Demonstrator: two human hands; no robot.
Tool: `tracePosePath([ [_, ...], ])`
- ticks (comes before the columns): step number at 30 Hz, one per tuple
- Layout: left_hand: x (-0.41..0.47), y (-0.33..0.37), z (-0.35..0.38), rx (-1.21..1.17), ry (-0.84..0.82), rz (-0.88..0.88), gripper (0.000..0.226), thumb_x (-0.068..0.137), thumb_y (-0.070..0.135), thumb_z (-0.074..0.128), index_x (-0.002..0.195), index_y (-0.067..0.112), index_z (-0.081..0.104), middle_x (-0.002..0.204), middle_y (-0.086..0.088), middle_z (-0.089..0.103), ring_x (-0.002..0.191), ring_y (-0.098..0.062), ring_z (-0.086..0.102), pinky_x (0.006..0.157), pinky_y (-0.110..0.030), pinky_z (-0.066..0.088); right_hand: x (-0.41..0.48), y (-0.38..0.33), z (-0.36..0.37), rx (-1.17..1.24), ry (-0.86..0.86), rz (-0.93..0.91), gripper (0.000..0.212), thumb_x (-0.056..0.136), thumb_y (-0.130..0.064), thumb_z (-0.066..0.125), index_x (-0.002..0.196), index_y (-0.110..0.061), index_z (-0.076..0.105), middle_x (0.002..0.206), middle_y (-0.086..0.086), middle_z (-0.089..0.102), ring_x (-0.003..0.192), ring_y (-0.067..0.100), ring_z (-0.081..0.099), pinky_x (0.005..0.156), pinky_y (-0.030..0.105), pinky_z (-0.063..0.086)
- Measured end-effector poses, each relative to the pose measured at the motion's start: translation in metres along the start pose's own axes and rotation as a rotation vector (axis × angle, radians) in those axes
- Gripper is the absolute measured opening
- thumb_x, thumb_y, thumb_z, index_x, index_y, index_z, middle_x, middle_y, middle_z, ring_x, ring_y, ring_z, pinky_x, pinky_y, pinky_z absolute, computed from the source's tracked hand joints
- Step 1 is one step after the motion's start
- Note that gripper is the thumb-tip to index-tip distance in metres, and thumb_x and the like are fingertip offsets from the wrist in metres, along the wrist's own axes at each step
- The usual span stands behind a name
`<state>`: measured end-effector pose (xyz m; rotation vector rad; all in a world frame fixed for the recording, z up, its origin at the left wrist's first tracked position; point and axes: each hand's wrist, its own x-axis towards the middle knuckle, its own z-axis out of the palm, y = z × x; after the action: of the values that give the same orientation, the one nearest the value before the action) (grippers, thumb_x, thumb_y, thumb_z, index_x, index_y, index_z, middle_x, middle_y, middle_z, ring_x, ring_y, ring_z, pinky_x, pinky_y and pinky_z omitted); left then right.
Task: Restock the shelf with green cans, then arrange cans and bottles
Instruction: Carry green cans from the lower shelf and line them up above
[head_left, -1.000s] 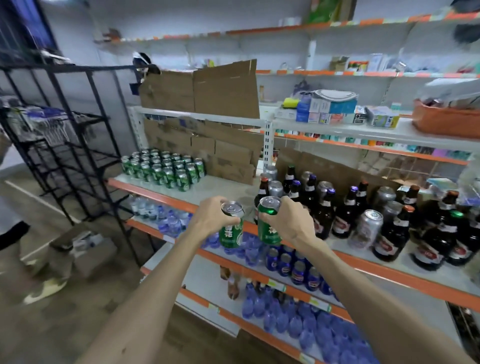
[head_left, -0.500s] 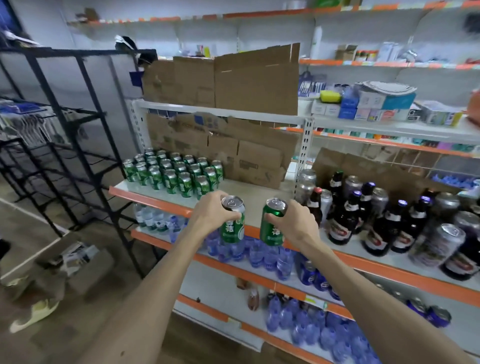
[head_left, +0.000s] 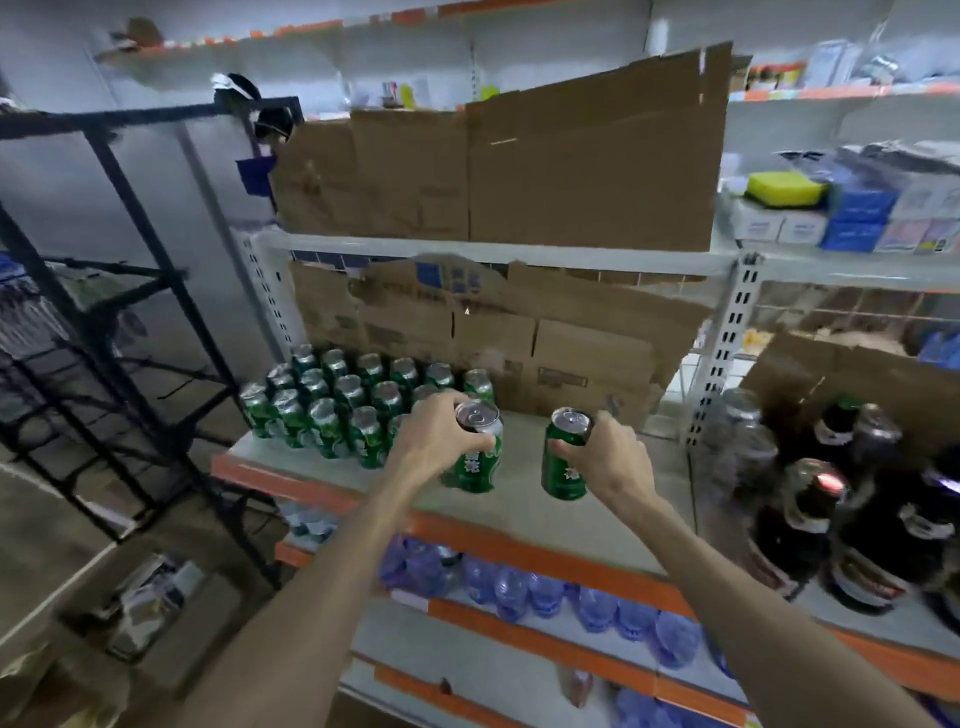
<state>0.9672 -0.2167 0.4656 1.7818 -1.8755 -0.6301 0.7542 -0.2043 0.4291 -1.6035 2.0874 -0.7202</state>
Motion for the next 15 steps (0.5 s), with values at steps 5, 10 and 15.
tracePosePath([
  [5,0.076,-0.024,-0.003,-0.018,-0.034,0.046,0.058,0.068,0.044,0.082,0.119,0.025,0.059,0.105,0.013,0.063,0.090,-0.011,0.059,0.075,-0.031,0.050,0.048,-0.021,0.034,-0.017,-0.002,0.039,0.045,0.077,-0.053,0.068,0.108,-0.021,0.060,0.096,0.002,0.070,0.089,0.029,0.066,0.063,0.033,0.050],
  [10,0.152,-0.042,0.026,-0.034,-0.121,0.127,0.051,0.066,0.049,0.082,0.109,0.031,0.060,0.100,0.013,0.067,0.090,-0.010,0.063,0.076,-0.037,0.054,0.090,-0.023,0.063,0.008,0.027,0.130,0.043,0.078,-0.051,0.069,0.109,-0.023,0.060,0.099,0.005,0.070,0.089,0.030,0.065,0.064,0.034,0.050],
  [15,0.220,-0.051,0.065,0.055,-0.209,0.203,0.052,0.060,0.055,0.081,0.102,0.030,0.063,0.094,0.009,0.069,0.088,-0.015,0.064,0.079,-0.041,0.053,0.122,-0.020,0.081,0.085,0.089,0.228,0.040,0.078,-0.048,0.069,0.113,-0.030,0.061,0.103,0.004,0.070,0.091,0.030,0.065,0.072,0.037,0.054],
])
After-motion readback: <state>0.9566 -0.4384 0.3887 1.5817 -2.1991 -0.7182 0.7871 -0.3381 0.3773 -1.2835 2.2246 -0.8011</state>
